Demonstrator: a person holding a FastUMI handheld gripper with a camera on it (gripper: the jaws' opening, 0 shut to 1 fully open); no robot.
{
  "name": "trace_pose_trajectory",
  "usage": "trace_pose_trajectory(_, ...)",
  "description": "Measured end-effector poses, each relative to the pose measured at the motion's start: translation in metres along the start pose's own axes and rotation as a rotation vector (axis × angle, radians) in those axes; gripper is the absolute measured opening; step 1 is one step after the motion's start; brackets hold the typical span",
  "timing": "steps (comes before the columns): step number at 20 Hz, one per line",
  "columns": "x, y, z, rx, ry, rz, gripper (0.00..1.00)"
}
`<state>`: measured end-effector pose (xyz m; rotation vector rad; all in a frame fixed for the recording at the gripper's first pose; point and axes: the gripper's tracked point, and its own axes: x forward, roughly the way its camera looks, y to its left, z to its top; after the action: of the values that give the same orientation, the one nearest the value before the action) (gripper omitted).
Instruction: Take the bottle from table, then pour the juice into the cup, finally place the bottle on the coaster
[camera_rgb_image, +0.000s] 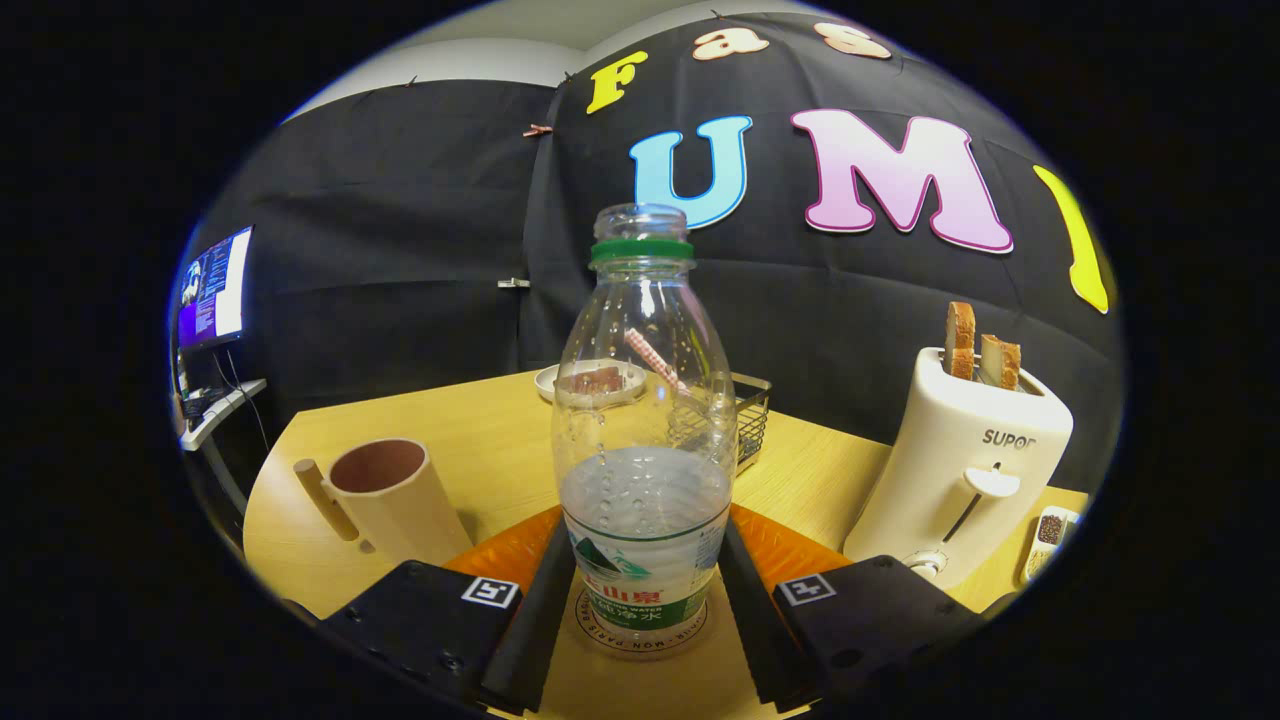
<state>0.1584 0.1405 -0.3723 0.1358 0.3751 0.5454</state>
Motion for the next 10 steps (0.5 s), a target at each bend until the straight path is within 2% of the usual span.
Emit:
trace_pose_trajectory(4,0.0004,-0.0016,0.0015,0.029,0.006,-0.006,0.8)
trace_pose_trajectory(7,-0.0015,0.0045,0.0026,0.071,0.008,0.026,0.95)
trace_pose_trajectory(10,-0.0061,0.0003,0.0008,0.067,0.028,0.013,0.98)
